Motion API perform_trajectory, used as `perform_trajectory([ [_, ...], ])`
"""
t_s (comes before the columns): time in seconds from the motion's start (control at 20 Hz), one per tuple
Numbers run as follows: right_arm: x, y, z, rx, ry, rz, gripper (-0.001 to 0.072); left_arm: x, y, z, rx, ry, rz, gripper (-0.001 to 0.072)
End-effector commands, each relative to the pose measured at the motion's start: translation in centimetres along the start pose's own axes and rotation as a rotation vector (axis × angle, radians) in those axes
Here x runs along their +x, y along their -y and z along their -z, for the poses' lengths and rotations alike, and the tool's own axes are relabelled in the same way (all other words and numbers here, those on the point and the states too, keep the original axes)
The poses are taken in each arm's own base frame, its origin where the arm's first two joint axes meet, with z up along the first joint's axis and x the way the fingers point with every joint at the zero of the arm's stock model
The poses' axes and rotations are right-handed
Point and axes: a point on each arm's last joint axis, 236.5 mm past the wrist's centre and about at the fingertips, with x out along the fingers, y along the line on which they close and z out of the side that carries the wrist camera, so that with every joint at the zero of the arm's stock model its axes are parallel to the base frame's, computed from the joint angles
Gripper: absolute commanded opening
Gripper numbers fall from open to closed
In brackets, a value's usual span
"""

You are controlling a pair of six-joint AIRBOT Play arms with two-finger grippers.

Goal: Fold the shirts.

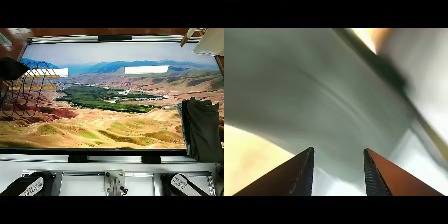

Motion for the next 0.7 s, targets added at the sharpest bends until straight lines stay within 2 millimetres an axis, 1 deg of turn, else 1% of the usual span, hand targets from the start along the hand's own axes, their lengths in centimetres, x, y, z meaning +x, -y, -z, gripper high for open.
perform_trajectory([
  [0.0,-13.8,-15.7,-9.9,-0.146,0.574,-0.56,0.0485,4.8,-2.9,2.7,0.106,-0.182,-0.185,0.0028],
  [0.05,-15.0,-19.8,-8.3,-0.264,0.603,-0.581,0.0557,6.3,-3.6,3.7,0.12,-0.246,-0.246,0.0028],
  [0.1,-13.8,-22.8,-5.5,-0.412,0.566,-0.528,0.0585,7.8,-3.9,5.0,0.139,-0.324,-0.288,0.0044],
  [0.15,-10.6,-25.1,-1.4,-0.561,0.449,-0.427,0.0585,9.4,-3.5,6.5,0.16,-0.394,-0.287,0.033],
  [0.2,-6.9,-26.2,2.7,-0.672,0.293,-0.32,0.0585,10.9,-3.0,8.3,0.145,-0.463,-0.28,0.072],
  [0.25,-4.0,-26.8,6.4,-0.767,0.151,-0.251,0.0585,12.1,-2.8,9.8,0.117,-0.519,-0.284,0.0715],
  [0.3,-1.9,-27.3,9.3,-0.844,0.04,-0.205,0.0585,13.1,-2.9,11.2,0.094,-0.573,-0.291,0.0714],
  [0.35,-0.3,-27.6,11.4,-0.895,-0.035,-0.162,0.0585,13.6,-3.0,12.2,0.076,-0.611,-0.298,0.0714],
  [0.4,0.6,-27.7,12.5,-0.928,-0.072,-0.128,0.0585,13.9,-3.1,12.8,0.074,-0.638,-0.299,0.0714],
  [0.45,1.0,-28.0,12.9,-0.945,-0.079,-0.111,0.0585,13.9,-3.1,13.0,0.074,-0.646,-0.299,0.0714],
  [0.55,1.1,-28.6,13.3,-0.956,-0.072,-0.123,0.0585,13.8,-3.1,12.8,0.075,-0.641,-0.299,0.0714],
  [0.65,1.1,-28.7,13.5,-0.956,-0.078,-0.134,0.0585,13.7,-3.1,13.0,0.074,-0.649,-0.3,0.0714],
])
